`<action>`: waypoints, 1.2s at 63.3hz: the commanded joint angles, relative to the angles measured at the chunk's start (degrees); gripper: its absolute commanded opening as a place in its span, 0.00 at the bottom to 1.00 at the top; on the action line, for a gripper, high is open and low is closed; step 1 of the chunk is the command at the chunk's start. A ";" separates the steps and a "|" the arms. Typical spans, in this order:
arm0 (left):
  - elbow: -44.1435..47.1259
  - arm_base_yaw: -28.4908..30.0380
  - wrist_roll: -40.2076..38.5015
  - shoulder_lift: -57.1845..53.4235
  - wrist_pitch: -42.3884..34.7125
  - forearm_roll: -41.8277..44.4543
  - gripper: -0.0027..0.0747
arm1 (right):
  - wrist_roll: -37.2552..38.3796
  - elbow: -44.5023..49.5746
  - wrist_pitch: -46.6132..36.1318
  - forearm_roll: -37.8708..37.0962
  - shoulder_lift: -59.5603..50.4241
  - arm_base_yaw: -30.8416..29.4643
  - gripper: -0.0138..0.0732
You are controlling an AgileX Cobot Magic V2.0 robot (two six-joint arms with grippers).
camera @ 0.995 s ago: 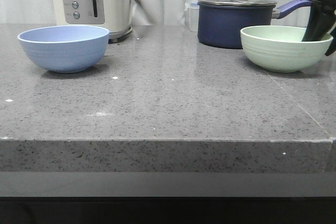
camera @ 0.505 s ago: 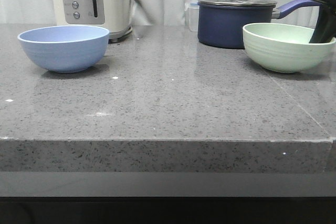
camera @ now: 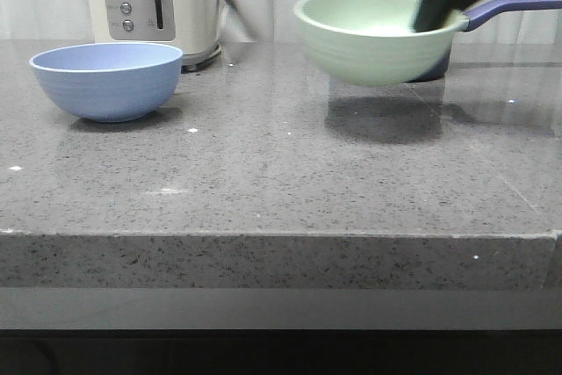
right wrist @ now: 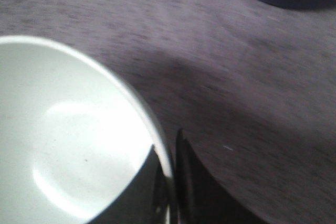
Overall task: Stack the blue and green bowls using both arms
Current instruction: 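Lift the green bowl with the right gripper and set it down toward the blue bowl, then open the right gripper and raise it away from the green bowl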
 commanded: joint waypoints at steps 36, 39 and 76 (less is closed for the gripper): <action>-1.96 -0.56 -0.09 0.24 -4.04 -0.88 0.67 | 5.91 -8.01 -1.15 -5.21 6.37 6.10 0.10; -1.96 -0.56 -0.09 0.24 -4.04 -0.88 0.67 | 5.91 -8.01 -1.02 -5.16 6.39 6.10 0.12; -1.96 -0.56 -0.09 0.24 -4.04 -0.88 0.67 | 4.06 -7.47 -1.18 -6.02 -0.04 6.10 0.56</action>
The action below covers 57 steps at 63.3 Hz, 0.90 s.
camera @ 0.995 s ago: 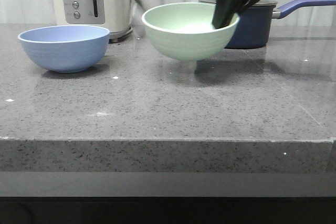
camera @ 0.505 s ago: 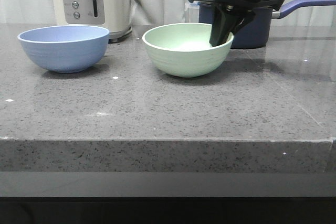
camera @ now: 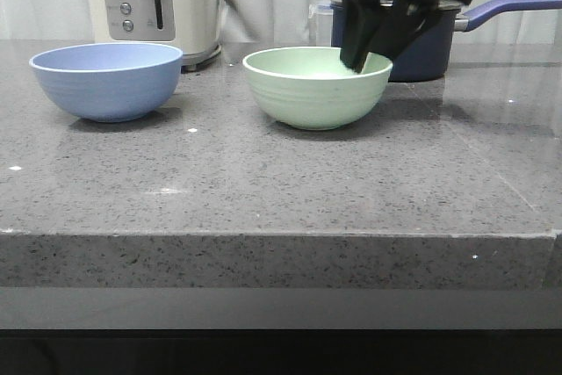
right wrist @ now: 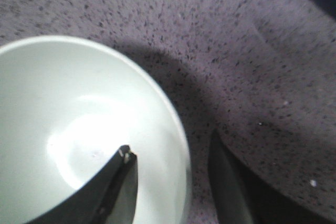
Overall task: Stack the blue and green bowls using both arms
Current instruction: 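Open the right gripper and raise it away from the green bowl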
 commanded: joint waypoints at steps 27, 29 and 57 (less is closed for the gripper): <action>-1.96 -0.56 -0.09 0.24 -4.04 -0.88 0.67 | -3.88 16.46 -5.45 -0.24 -21.73 -8.19 0.55; -1.96 -0.56 -0.09 0.24 -4.04 -0.88 0.67 | -5.35 17.83 -5.50 -0.24 -22.27 -8.44 0.55; -1.96 -0.56 -0.09 0.24 -4.04 -0.88 0.67 | -31.63 29.09 -12.56 17.49 -22.31 -8.34 0.09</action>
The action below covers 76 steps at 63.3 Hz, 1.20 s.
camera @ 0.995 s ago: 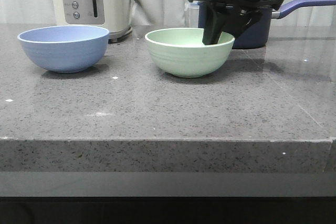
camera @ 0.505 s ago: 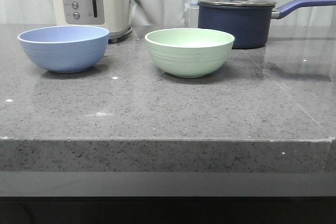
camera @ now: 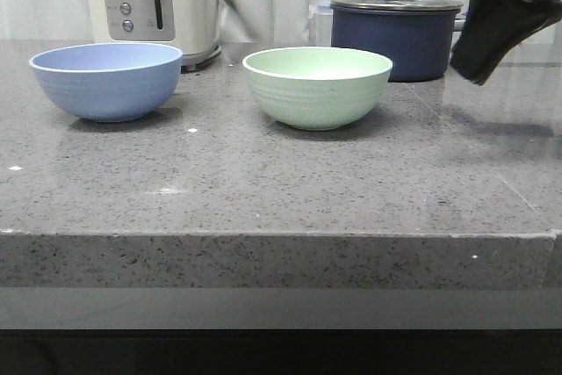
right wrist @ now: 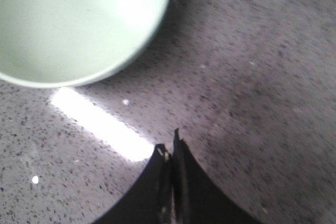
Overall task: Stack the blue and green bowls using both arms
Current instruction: 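Open the right gripper and raise it away from the green bowl, then lower the left gripper into the light blue bowl and grip its rim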
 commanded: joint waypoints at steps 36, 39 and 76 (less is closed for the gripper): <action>-1.96 -0.56 -0.09 0.24 -4.04 -0.88 0.67 | -17.50 0.26 -7.28 16.82 2.71 -0.16 0.09; -1.96 -0.56 -0.09 0.24 -4.04 -0.88 0.67 | -17.50 0.26 -7.33 16.82 2.71 -0.16 0.09; -3.71 -0.34 -0.38 6.99 -2.36 1.62 0.67 | -17.50 0.26 -7.05 16.82 2.71 -0.16 0.09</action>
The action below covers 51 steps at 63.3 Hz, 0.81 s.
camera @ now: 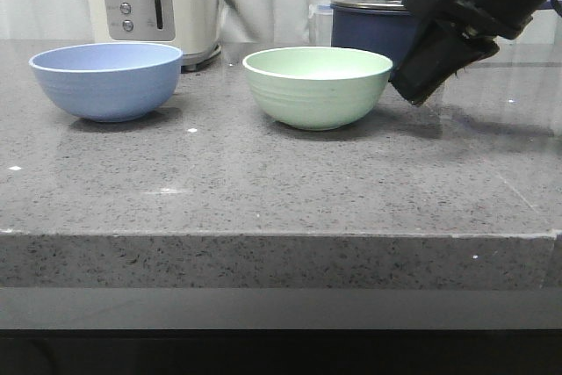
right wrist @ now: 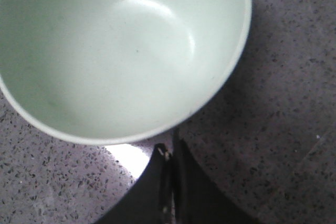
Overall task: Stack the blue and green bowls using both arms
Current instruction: 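Lower the left gripper into the light blue bowl and grip its rim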
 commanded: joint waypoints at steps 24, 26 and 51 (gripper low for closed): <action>-18.55 -0.34 -2.17 25.34 2.33 4.59 0.67 | -0.64 -1.26 -1.34 2.03 -2.13 -0.16 0.09; -20.23 -0.34 -2.62 27.23 3.09 5.38 0.67 | -0.64 -1.26 -1.34 2.03 -2.13 -0.16 0.09; -35.28 -0.34 -11.80 43.97 12.56 14.30 0.67 | -0.64 -1.26 -1.34 2.03 -2.13 -0.16 0.09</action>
